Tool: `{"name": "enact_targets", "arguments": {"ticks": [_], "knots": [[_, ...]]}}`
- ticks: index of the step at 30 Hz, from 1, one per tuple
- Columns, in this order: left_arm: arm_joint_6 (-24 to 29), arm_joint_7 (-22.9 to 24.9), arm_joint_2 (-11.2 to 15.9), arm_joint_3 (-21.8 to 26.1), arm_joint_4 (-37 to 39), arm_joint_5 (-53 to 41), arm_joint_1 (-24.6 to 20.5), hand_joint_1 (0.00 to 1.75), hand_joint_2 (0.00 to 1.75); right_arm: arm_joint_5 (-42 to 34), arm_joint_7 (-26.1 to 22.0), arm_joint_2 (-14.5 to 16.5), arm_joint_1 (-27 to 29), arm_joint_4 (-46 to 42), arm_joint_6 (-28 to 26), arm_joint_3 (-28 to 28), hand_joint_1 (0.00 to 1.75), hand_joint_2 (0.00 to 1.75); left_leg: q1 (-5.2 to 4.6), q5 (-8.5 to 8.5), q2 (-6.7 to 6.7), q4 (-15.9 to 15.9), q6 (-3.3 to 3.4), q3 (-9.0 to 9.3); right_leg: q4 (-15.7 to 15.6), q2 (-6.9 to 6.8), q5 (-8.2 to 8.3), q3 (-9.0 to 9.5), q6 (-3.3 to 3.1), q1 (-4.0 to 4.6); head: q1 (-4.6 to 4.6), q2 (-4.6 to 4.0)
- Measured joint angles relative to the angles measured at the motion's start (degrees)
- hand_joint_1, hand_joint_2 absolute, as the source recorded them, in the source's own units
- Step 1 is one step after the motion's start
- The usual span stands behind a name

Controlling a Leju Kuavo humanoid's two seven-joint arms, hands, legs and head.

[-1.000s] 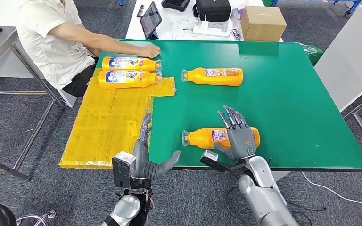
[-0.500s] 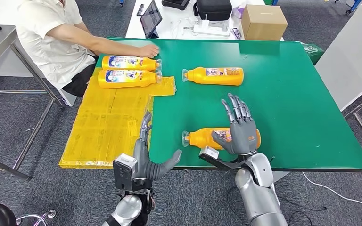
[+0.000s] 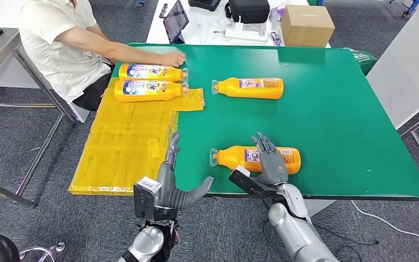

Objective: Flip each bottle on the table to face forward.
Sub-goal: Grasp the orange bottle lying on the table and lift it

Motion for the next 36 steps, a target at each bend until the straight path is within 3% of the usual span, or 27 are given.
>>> {"name": "enact_targets", "arguments": {"ticks": [16, 25, 32, 36], "knots": [[-1.30, 0.63, 0.05, -0.20, -0.33, -0.52, 0.21, 0.00, 1.75, -7.00, -2.61, -2.05, 0.36, -0.20, 6.40, 5.58, 0.00, 1.75, 0.00, 0.00, 0.05, 0.00, 0.00, 0.03, -0.01, 0.02, 0.01, -0.01, -0.01, 0.00, 0.00, 0.00], [-1.58, 1.66, 0.05, -0.23, -0.62, -0.83, 0.21, 0.00, 1.75, 11.93, 10.40, -5.21, 0.00, -0.73, -6.66, 10.97, 0.00, 1.75, -0.01, 0.01, 0.02, 0.00, 0.00, -0.03, 0.00, 0.01, 0.01, -0.01, -0.01, -0.01, 0.01, 0.00], [-1.82, 2.26, 0.05, -0.13, -0.63, -0.45, 0.25, 0.00, 1.75, 18.57, 17.49, -5.85, -0.28, -0.73, -8.28, 13.32, 0.00, 1.75, 0.00, 0.00, 0.02, 0.00, 0.00, -0.03, 0.00, 0.01, 0.00, -0.02, 0.00, 0.00, -0.01, 0.00], [-1.86, 2.40, 0.05, -0.01, -0.64, -0.32, 0.27, 0.00, 1.75, 19.62, 18.94, -5.89, -0.28, -0.73, -8.28, 13.81, 0.00, 1.75, 0.00, 0.00, 0.02, 0.00, 0.00, -0.03, 0.00, 0.01, 0.00, -0.02, 0.00, 0.00, 0.01, 0.00]]}}
